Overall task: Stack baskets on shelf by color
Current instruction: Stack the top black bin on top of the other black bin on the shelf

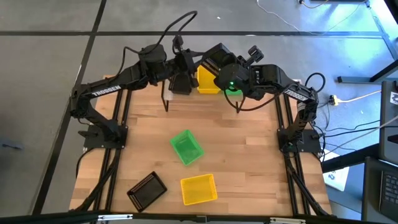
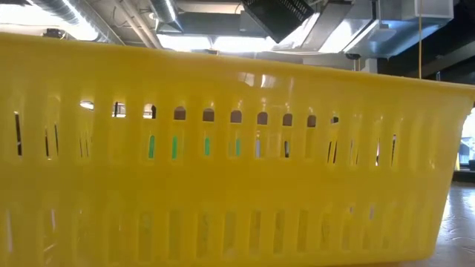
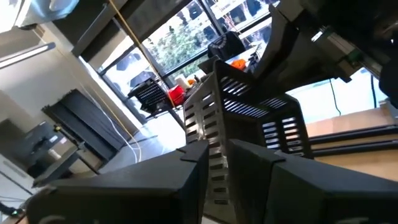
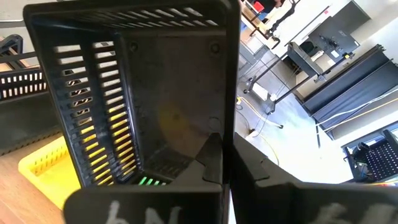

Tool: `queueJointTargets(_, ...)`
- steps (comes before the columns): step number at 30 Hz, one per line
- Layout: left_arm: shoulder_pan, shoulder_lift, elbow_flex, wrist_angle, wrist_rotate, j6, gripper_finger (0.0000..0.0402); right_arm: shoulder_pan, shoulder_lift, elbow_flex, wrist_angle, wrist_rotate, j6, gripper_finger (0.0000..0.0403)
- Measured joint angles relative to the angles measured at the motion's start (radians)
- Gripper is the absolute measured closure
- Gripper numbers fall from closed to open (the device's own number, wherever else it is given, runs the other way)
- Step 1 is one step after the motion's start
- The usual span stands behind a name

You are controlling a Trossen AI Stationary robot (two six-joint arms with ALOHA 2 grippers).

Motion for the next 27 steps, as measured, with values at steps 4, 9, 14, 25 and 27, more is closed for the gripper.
queueJointTargets(4,-0.003,0.000,0.000,0.000,0.026,0.001,0.0345,0.000,0.000,0.000,0.000,0.000,0.000,0.0402)
queueJointTargets(9,0.001,0.001,0.000,-0.008,0.026,-0.001,0.0345,0.000,0.000,0.000,0.000,0.000,0.000,0.0402)
queueJointTargets(14,0.008,0.016,0.000,-0.011,0.027,-0.002,0.0345,0.000,0.000,0.000,0.000,0.000,0.000,0.0402)
queueJointTargets(25,0.008,0.055,0.001,0.023,-0.042,0.062,0.0345,0.000,-0.001,0.000,-0.001,-0.001,0.003,0.0402)
queueJointTargets(27,0.009,0.062,0.002,0.029,-0.047,0.079,0.0345,0.000,-0.001,0.000,0.000,-0.001,0.003,0.0402)
